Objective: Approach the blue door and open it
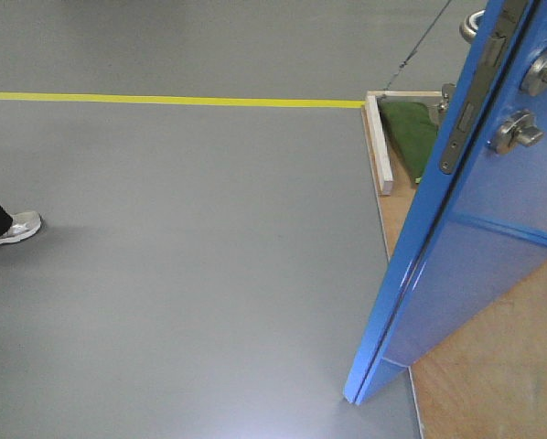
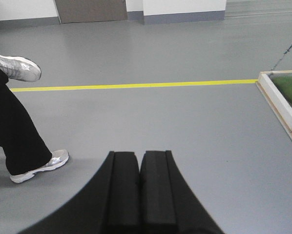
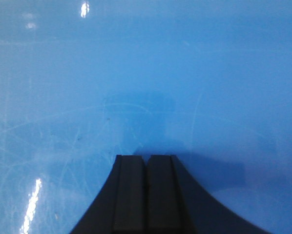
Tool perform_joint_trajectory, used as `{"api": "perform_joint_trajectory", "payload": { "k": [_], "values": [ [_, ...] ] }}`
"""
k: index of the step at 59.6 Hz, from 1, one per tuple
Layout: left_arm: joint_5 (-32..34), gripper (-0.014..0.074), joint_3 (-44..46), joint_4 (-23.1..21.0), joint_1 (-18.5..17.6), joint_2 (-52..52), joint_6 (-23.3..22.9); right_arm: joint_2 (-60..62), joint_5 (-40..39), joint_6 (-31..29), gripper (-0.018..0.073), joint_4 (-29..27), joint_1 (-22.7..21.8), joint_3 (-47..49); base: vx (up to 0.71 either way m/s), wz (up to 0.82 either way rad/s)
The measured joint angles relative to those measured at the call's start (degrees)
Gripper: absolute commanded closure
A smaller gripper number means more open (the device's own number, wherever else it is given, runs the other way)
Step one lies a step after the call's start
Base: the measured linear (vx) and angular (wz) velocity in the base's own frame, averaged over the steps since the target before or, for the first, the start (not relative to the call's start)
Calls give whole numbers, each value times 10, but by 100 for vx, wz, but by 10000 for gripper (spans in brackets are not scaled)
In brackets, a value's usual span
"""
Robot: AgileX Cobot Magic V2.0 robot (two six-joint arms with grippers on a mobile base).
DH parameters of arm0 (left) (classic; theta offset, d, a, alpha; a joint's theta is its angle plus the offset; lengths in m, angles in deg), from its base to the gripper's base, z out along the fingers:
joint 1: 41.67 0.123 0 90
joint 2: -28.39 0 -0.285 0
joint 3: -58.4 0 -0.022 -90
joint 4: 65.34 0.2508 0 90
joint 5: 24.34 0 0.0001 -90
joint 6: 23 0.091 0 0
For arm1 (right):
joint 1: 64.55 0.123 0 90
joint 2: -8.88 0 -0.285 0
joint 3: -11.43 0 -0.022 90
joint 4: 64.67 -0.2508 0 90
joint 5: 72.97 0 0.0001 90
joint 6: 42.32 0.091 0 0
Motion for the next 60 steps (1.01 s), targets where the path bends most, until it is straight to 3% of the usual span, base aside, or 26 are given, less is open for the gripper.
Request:
{"api": "perform_joint_trajectory", "payload": {
  "k": [60],
  "values": [
    [0, 526, 0, 0, 0, 0, 0, 2, 27, 1, 554, 0, 6, 0, 27, 3]
  ]
}}
